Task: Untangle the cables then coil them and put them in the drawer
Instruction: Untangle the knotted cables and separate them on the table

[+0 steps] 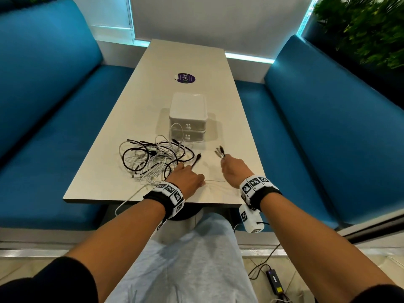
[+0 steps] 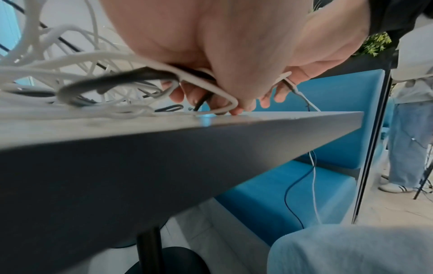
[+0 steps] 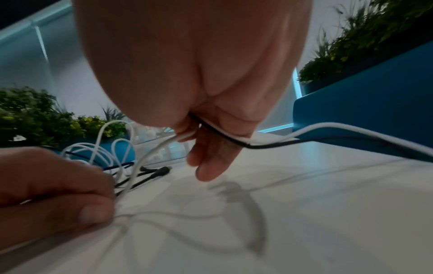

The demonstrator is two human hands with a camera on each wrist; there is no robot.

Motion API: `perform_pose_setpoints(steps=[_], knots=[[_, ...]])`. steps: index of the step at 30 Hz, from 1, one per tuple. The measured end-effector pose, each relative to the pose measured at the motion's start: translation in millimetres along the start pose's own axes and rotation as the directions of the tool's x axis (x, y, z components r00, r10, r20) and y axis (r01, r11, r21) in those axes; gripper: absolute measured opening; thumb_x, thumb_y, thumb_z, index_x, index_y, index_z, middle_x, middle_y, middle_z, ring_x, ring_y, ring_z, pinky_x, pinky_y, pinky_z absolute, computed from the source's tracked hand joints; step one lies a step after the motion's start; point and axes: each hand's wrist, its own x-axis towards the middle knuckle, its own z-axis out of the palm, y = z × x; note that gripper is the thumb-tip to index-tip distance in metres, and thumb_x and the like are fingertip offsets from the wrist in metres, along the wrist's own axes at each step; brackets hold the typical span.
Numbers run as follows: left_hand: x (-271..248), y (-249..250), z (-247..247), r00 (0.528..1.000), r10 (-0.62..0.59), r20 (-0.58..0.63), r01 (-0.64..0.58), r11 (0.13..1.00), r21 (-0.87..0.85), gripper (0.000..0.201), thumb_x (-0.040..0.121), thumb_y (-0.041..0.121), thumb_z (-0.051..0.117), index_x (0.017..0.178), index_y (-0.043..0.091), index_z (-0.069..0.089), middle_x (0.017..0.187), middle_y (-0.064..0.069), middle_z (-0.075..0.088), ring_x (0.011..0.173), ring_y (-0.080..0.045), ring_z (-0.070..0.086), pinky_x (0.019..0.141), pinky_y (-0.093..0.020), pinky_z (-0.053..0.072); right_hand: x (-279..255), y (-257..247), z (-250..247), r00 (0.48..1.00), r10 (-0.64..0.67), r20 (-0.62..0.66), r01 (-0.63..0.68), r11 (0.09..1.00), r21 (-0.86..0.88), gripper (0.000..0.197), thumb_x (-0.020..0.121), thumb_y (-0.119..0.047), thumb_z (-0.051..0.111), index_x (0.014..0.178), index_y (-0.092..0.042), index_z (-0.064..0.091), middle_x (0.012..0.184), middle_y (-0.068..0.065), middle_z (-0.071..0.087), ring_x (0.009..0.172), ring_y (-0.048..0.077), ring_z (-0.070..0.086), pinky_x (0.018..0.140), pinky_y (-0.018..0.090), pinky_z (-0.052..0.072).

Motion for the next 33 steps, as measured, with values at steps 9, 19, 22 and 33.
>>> perform_pose_setpoints(steps=[9, 19, 22, 33], knots=[[3, -1, -3, 0.999, -0.019, 0.045, 0.020, 1.000, -0.022, 0.033, 0.103, 0.032, 0.031, 0.116, 0.024, 0.060, 0.095, -0.004, 0.072, 0.097, -0.026, 0.064, 0.104, -0.040, 0.025, -7, -47, 9, 0.966, -0.254, -0.052, 0.259, 0.942, 0.212, 0.028, 0.105, -0.029, 0.035, 0.094, -0.015, 0.056, 0.078, 0.001, 0.059, 0.080, 0.028, 0.058, 0.078, 0.040, 0.047], [-2, -8, 2, 0.998, 0.004, 0.066, -0.002, 0.999, -0.037, 0.031, 0.103, 0.024, 0.031, 0.117, 0.020, 0.059, 0.110, -0.006, 0.067, 0.107, -0.026, 0.058, 0.104, -0.041, 0.024, -7, -58, 16, 0.947, -0.274, 0.169, 0.203, 0.916, 0.345, 0.028, 0.102, -0.032, 0.042, 0.081, -0.020, 0.055, 0.071, 0.000, 0.055, 0.057, 0.014, 0.049, 0.064, 0.032, 0.042], [-6, -11, 7, 1.000, 0.025, 0.001, -0.025, 0.999, -0.040, 0.033, 0.105, 0.031, 0.029, 0.117, 0.018, 0.057, 0.103, -0.004, 0.068, 0.104, -0.026, 0.056, 0.095, -0.041, 0.028, -3, -51, 13, 0.951, -0.243, 0.192, 0.238, 0.970, 0.048, 0.030, 0.102, -0.032, 0.040, 0.094, -0.010, 0.059, 0.095, 0.013, 0.065, 0.084, 0.027, 0.059, 0.076, 0.035, 0.042], [-15, -32, 22, 0.975, 0.050, -0.216, -0.082, 0.986, -0.143, 0.023, 0.101, 0.032, 0.044, 0.112, 0.022, 0.061, 0.109, -0.001, 0.059, 0.104, -0.028, 0.050, 0.091, -0.042, 0.035, -10, 4, 0, 0.995, -0.085, 0.056, 0.102, 0.827, -0.553, 0.028, 0.100, -0.020, 0.036, 0.120, -0.010, 0.053, 0.104, 0.013, 0.061, 0.093, 0.033, 0.063, 0.071, 0.036, 0.045]])
